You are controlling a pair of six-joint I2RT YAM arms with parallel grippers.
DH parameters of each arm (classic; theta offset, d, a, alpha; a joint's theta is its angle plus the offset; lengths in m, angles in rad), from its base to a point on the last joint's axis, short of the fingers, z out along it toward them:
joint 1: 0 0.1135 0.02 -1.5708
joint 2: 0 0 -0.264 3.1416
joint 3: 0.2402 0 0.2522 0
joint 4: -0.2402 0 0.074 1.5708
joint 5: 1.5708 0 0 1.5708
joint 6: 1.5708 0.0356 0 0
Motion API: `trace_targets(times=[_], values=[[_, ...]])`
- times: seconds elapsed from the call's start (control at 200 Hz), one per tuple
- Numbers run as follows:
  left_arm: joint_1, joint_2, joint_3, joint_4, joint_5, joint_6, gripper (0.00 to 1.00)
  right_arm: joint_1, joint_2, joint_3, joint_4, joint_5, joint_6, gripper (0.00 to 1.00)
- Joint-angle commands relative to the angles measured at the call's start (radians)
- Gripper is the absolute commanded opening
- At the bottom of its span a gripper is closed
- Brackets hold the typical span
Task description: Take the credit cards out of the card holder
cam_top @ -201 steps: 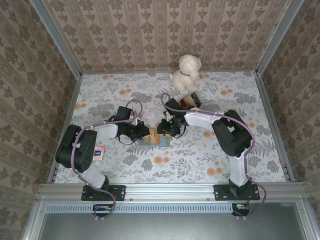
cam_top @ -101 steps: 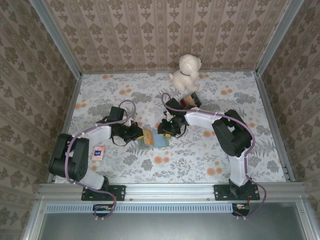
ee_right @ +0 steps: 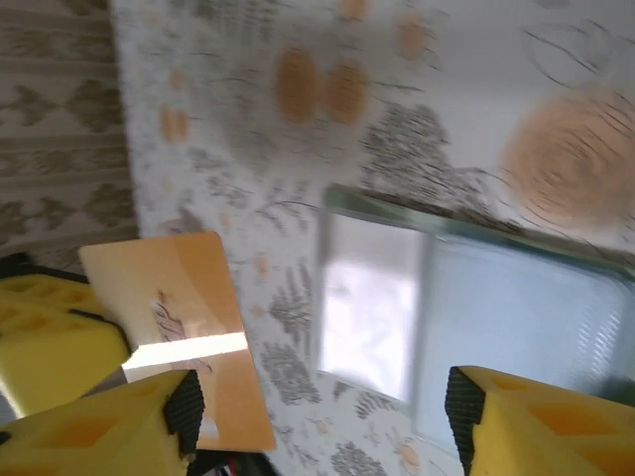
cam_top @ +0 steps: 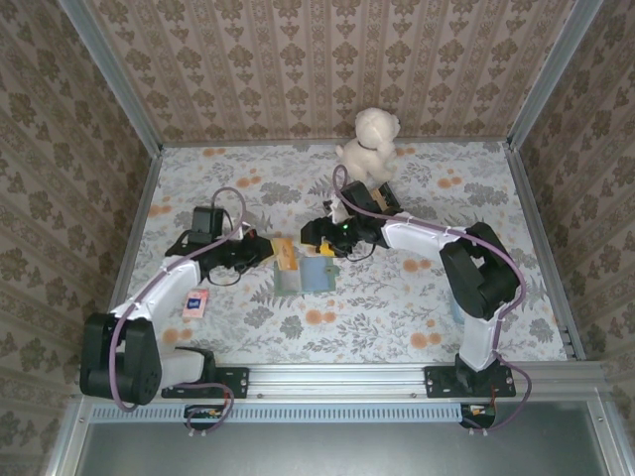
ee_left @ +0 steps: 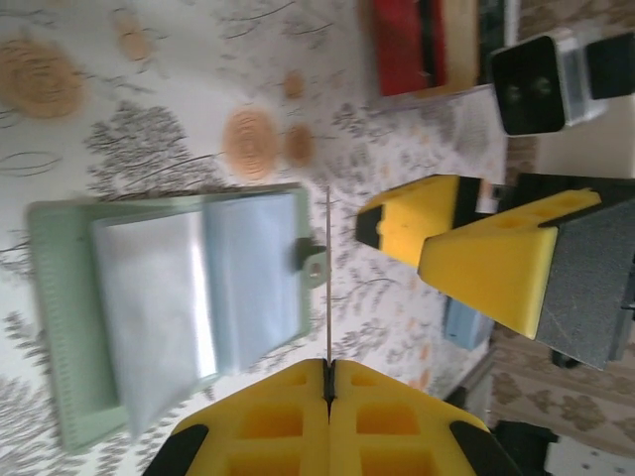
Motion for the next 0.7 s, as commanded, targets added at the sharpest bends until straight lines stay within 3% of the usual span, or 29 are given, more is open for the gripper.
trace_targets(times=[0.0,0.225,0.36,0.44,0.53,0.695], values=[[0.003,-0.030,0.006,0.104,0.101,-0.102,0.00,-0.005,-0.019,-0.029,0.218,-0.152,0.122,0.74],[0.003,-0.049,-0.003,0.219,0.149,-0.192,0.00,-0.002,-0.001,-0.016,0.378,-0.276,0.237,0.71],[0.004,-0.051,-0.006,0.229,0.149,-0.203,0.00,-0.002,-0.006,-0.015,0.412,-0.302,0.267,0.61],[0.004,-0.051,-0.006,0.231,0.147,-0.209,0.00,-0.002,-0.006,-0.013,0.406,-0.300,0.270,0.48],[0.004,-0.060,-0.011,0.241,0.148,-0.218,0.00,-0.002,0.006,0.006,0.365,-0.299,0.265,0.25],[0.010,-0.079,0.005,0.158,0.113,-0.191,0.02,-0.008,-0.009,0.028,0.244,-0.242,0.186,0.00]])
